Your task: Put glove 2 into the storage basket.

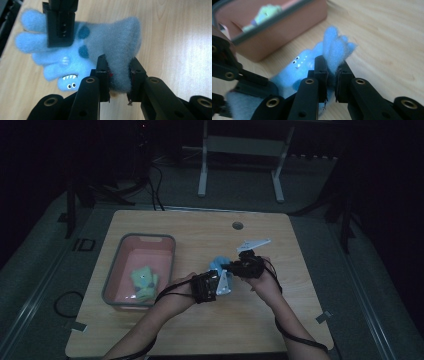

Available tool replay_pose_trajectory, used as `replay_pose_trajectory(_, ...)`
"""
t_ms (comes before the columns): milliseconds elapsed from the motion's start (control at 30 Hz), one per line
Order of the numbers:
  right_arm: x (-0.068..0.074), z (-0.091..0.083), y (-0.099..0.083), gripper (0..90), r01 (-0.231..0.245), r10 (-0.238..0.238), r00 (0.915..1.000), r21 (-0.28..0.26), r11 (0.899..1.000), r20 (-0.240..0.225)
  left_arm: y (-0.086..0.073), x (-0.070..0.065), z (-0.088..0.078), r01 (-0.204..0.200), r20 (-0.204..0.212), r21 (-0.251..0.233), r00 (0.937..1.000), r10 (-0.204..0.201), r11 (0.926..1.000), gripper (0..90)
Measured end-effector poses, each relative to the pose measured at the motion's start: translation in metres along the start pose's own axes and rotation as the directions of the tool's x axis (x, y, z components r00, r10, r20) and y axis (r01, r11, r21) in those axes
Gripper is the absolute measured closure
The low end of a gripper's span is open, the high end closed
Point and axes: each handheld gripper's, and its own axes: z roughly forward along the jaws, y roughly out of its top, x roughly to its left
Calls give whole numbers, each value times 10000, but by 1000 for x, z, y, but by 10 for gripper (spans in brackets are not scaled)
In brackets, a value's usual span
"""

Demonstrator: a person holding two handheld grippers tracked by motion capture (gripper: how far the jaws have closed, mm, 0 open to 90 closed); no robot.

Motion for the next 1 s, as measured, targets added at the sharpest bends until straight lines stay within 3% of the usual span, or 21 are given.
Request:
replay_pose_trajectory(267, 9, -1, 18, 827, 241, -241, 9997, -259, 9994, -9, -3, 6, -13, 5, -207, 172, 9998, -1, 9999, 757)
replay_pose_trajectory(1000, 26, 22, 43, 826, 449, -457, 9983, -218, 9988, -364, -29, 17, -37, 401, -398, 497, 9985, -381, 9980, 757)
